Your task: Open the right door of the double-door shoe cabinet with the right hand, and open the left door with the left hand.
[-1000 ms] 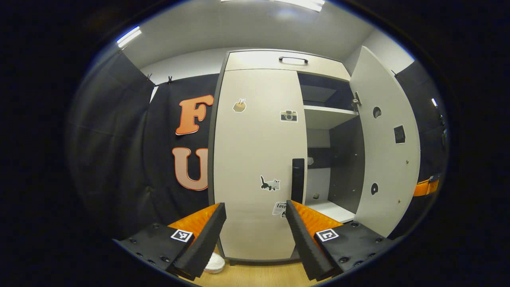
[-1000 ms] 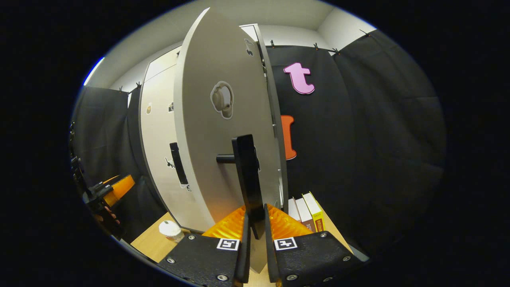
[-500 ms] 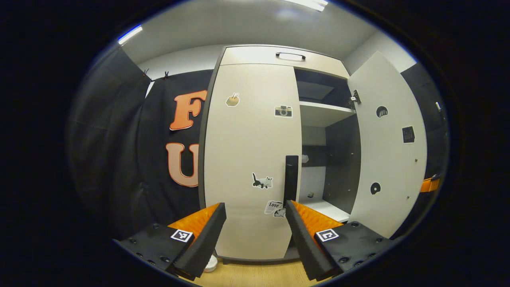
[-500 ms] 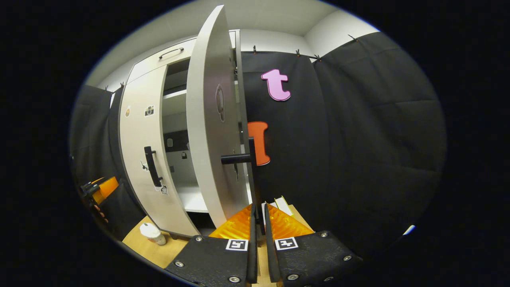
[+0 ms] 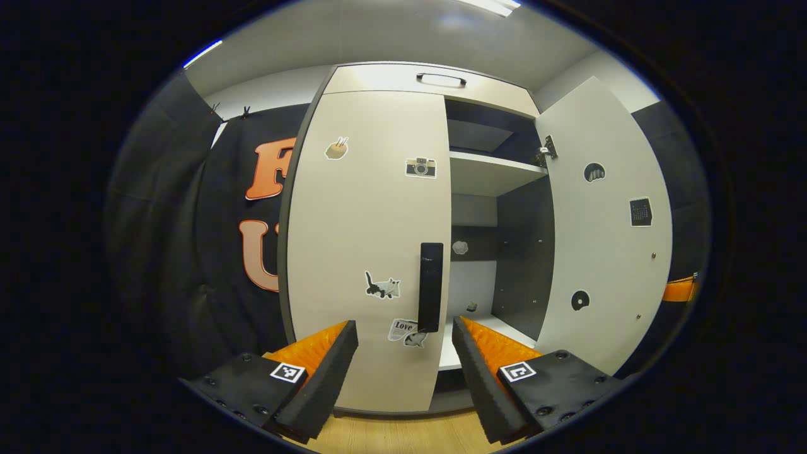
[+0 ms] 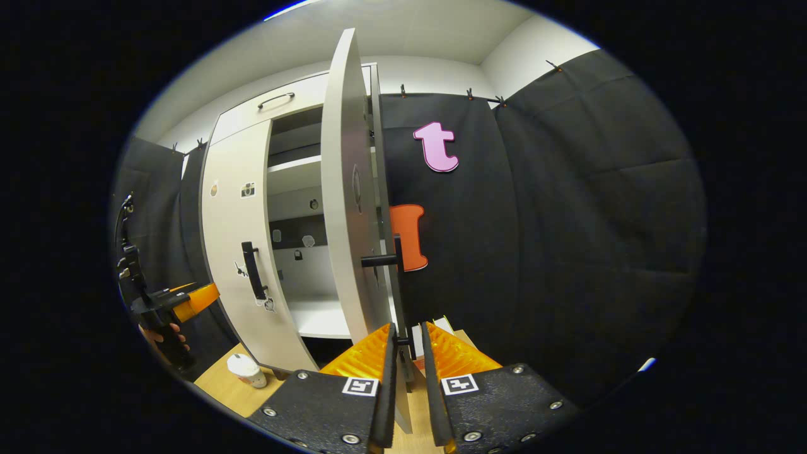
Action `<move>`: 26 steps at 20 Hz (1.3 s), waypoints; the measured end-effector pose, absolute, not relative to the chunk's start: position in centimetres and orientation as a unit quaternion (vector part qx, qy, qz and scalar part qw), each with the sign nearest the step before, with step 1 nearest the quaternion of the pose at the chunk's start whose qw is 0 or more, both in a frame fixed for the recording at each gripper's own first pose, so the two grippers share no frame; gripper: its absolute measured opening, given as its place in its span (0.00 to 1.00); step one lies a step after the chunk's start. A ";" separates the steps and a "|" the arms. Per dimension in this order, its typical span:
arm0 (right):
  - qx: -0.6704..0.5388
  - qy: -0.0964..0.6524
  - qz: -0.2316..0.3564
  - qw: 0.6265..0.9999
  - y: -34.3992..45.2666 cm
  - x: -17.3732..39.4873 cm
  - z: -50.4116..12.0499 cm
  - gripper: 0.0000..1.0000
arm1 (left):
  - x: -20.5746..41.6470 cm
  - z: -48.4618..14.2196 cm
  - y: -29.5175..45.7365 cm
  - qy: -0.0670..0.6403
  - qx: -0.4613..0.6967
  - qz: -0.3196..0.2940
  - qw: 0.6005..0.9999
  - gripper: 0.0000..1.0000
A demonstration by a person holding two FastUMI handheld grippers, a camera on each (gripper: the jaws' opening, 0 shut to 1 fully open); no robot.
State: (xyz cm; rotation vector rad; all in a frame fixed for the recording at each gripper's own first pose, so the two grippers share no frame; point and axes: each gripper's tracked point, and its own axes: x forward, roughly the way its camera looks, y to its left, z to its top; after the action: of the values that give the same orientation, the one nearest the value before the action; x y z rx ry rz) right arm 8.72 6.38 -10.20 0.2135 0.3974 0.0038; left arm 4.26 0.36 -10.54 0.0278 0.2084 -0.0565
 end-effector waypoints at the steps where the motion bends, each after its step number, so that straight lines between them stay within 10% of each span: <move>1: 0.102 0.195 0.003 0.976 6.4 8.5 -10.0 0.25 | 4.6 -10.5 0.1 0.105 0.014 -0.030 0.994 0.96; 12: 0.080 0.180 -0.017 0.980 4.9 6.9 -8.8 0.78 | 8.3 -11.1 -2.0 0.126 0.016 -0.047 0.991 0.96; 26: 0.072 0.176 -0.055 0.980 3.5 4.8 -8.3 0.84 | 14.5 -14.2 -1.5 0.169 0.046 -0.027 0.984 0.96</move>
State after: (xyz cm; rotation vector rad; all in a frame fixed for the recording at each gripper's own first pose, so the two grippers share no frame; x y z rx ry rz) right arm 4.80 3.47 -8.28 0.1446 0.3535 -0.1111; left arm 14.45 -1.53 -14.17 0.0920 0.3403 -0.0536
